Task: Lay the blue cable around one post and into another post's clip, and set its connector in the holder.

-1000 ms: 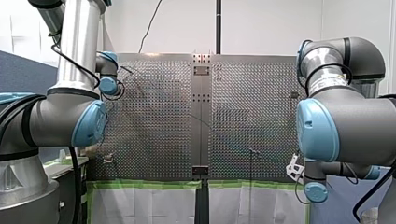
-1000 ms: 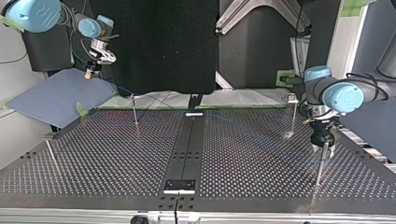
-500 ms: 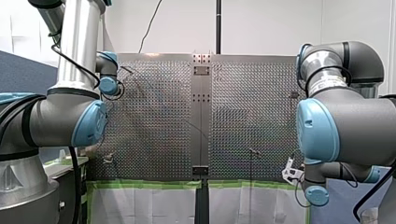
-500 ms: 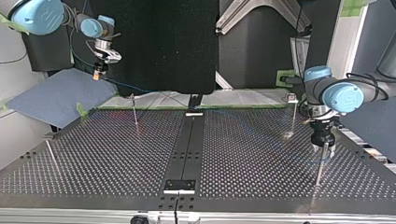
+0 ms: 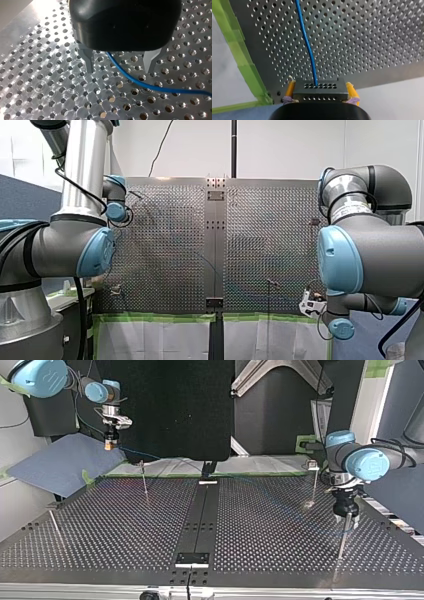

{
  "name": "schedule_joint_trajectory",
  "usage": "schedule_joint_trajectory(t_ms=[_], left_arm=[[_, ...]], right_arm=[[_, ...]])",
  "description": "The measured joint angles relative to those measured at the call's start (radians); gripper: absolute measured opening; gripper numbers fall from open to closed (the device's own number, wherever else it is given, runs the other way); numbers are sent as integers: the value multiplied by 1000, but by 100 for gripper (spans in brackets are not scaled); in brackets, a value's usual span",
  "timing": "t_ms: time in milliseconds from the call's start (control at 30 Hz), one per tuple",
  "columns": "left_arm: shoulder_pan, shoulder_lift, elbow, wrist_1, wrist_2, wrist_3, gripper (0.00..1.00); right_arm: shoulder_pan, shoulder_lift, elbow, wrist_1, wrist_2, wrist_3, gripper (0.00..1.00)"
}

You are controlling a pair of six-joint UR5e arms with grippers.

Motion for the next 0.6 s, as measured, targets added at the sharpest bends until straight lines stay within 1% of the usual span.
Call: schedule_joint_trajectory(t_ms=[167,300,600], left_arm=[[2,0,0,-2,-4,-4,98],[2,0,0,-10,-14,-20,98],[28,-5,-1,-16,-17,-91,98]], right_arm=[[-3,0,-3,3,-43,-5,0],[-2,0,-3,6,-84,-6,0],[3,1,-5,9,-167,-3,0]])
